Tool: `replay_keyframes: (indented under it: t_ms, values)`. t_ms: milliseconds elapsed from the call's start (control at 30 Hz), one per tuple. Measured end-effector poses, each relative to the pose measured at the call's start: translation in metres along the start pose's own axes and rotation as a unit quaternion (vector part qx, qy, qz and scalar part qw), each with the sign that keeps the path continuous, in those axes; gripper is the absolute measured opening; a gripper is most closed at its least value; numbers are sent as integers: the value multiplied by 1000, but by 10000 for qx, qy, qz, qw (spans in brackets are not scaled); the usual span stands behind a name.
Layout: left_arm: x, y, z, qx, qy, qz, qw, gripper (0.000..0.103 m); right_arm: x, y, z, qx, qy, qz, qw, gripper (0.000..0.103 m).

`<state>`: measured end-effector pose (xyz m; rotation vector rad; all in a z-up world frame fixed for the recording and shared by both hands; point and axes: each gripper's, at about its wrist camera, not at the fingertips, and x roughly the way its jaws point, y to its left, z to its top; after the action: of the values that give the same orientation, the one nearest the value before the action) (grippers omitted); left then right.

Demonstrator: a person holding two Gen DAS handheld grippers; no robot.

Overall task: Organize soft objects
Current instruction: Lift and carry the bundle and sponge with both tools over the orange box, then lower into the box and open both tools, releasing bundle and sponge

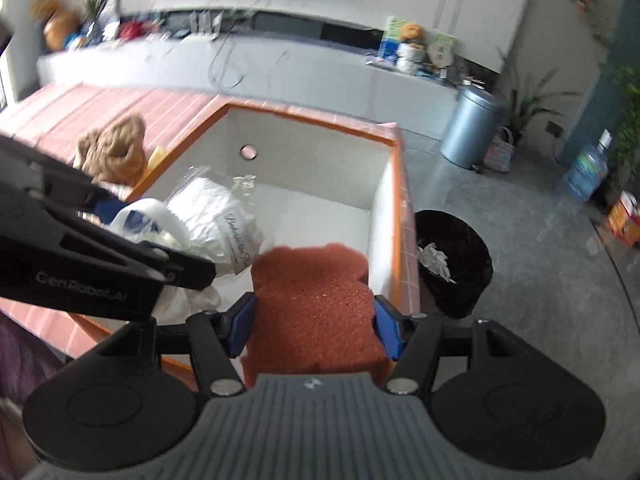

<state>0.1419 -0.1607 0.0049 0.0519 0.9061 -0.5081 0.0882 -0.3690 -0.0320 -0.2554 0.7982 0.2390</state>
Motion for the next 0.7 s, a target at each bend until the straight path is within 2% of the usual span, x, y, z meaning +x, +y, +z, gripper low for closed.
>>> replay_keyframes:
  t_ms: [133, 400, 533, 700]
  values:
    - [5, 1, 6, -13, 252, 161, 9996, 59, 17, -4, 11, -191, 270, 210, 9992, 61]
    - [20, 0, 11, 124, 689, 383, 9968, 65, 34, 13, 7, -535, 726, 369, 9952, 63]
    - [23, 3, 8, 93, 759, 395, 9963, 73, 38, 13, 7, -598, 800, 376, 9943, 65]
    - [20, 7, 9, 15, 728, 224, 9971, 85, 40, 11, 7, -574, 847, 382, 9940, 69]
